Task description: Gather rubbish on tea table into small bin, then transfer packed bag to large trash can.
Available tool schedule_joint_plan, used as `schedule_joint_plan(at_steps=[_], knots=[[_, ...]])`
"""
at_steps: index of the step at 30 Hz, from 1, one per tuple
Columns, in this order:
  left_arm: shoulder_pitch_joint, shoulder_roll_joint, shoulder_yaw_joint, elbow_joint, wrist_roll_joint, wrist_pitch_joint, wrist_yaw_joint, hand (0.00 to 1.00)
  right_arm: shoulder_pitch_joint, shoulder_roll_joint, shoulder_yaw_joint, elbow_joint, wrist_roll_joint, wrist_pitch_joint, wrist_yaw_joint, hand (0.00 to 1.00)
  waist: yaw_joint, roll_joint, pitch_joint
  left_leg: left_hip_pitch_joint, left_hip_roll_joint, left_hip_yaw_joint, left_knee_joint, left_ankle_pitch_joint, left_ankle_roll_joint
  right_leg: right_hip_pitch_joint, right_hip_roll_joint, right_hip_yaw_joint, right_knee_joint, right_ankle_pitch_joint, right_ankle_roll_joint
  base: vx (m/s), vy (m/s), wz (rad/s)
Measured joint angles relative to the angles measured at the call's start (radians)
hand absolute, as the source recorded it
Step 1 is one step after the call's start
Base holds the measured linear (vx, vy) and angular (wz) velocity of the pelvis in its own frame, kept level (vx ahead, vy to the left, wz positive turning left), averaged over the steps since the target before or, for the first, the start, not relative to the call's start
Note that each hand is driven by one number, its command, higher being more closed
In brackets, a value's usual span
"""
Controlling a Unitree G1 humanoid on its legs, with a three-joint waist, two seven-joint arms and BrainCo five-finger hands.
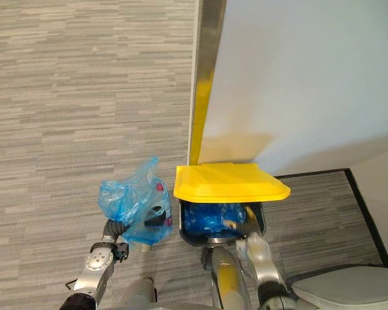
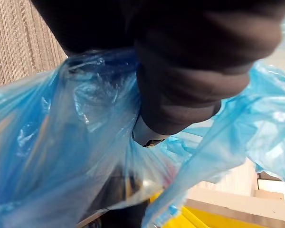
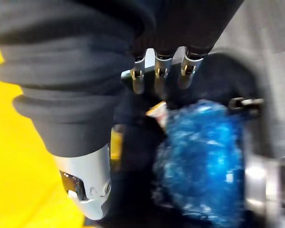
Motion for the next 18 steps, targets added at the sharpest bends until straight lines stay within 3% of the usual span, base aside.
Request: schedule_joint_plan(at_steps=[3, 10, 18], knots=[[-0.031, 0.000, -0.022, -0.032, -0.012, -0.007, 0.006, 1.00, -0.192, -0.087, 0.036, 0.024, -0.019, 0.002, -0.033, 0.00, 0.023, 0.030, 0.045, -0.043, 0.012, -0.033, 0.022, 0.010, -0.019, -0.016, -0.001, -0.031, 0.009, 0.004, -0.001, -0.07, -0.113, 0.26], [-0.113, 0.044, -0.072, -0.109, -0.069, -0.047, 0.044, 1.00, -0.446, -0.246, 0.078, 0.075, -0.028, 0.018, -0.063, 0.00, 0.046, 0.037, 0.130, -0.096, 0.053, -0.073, 0.021, 0.034, -0.062, -0.032, 0.027, -0.077, -0.018, 0.007, -0.001, -0.06, -0.116, 0.13], [-0.230, 0.056, -0.246, -0.207, -0.103, -0.076, 0.030, 1.00, -0.551, -0.282, 0.156, 0.073, -0.023, 0.031, -0.076, 0.00, 0.033, 0.039, 0.183, -0.119, 0.070, -0.054, 0.055, 0.036, -0.065, -0.034, 0.053, -0.074, -0.045, 0.037, -0.032, -0.01, -0.023, -0.06]])
